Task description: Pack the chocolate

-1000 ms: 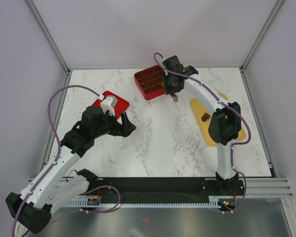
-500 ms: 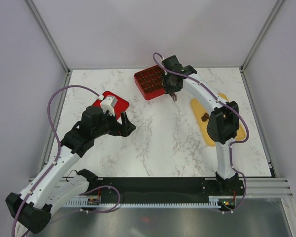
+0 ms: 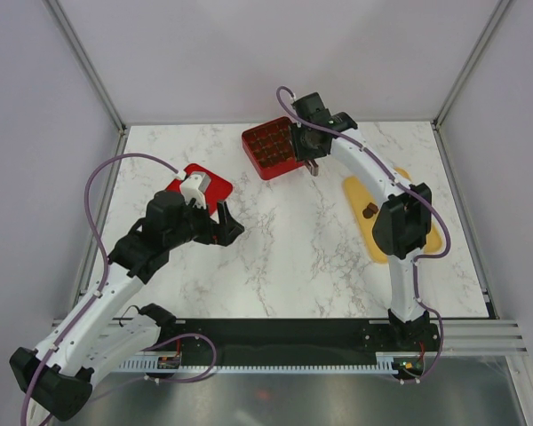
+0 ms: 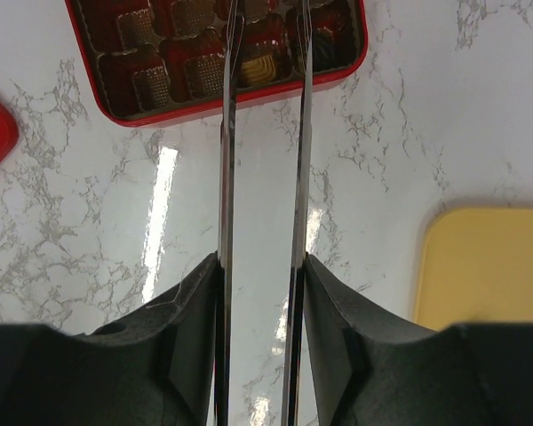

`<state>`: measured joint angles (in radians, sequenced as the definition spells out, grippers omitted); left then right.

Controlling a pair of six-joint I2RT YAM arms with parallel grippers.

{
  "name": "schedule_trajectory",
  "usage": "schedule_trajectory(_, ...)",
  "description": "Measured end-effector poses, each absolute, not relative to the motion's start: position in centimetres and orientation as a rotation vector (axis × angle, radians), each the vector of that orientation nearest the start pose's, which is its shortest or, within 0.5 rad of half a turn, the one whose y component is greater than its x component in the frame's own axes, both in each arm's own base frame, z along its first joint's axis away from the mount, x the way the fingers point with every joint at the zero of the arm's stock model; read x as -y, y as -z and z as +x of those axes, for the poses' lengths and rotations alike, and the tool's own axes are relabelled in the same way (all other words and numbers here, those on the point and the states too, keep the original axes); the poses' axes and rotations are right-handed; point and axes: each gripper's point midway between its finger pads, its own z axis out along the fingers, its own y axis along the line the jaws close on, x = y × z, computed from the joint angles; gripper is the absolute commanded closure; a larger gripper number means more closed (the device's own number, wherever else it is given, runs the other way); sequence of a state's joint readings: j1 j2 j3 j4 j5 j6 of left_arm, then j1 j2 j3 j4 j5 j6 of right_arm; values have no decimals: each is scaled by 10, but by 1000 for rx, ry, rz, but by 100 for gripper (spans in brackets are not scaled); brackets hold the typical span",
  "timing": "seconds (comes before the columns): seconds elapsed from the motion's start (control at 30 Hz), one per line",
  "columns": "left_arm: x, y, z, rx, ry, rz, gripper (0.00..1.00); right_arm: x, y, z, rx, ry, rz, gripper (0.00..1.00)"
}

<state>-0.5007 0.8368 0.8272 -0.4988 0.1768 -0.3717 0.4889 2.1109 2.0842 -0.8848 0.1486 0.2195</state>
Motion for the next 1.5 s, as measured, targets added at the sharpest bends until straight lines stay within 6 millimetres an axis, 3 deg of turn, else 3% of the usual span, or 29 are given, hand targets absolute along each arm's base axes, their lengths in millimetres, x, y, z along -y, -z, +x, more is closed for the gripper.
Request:
schedule_trajectory(0.2,176,-216,226,-2131,708,250,0,-228,-188,470,-2440,-108,-257,57)
schedule_trajectory(0.33,176,-216,226,-2131,708,250,0,-213,-197,458,-2451,-59,-222,57)
schedule_trajectory(0.67,177,-220,222,-2118,729,262,0,-115,-189,344,-2582,112,-48,57)
schedule_trajectory(0.93,181,-221,219,-2119,759,281,0,-44,-163,292,-2656,196,226,55)
schedule_trajectory(1.17,185,-220,216,-2127,784,298,0,4,-148,289,-2636,310,439,54)
schedule_trajectory(1.5,188,-215,215,-2146,802,311,0,32,-144,312,-2550,295,585,49)
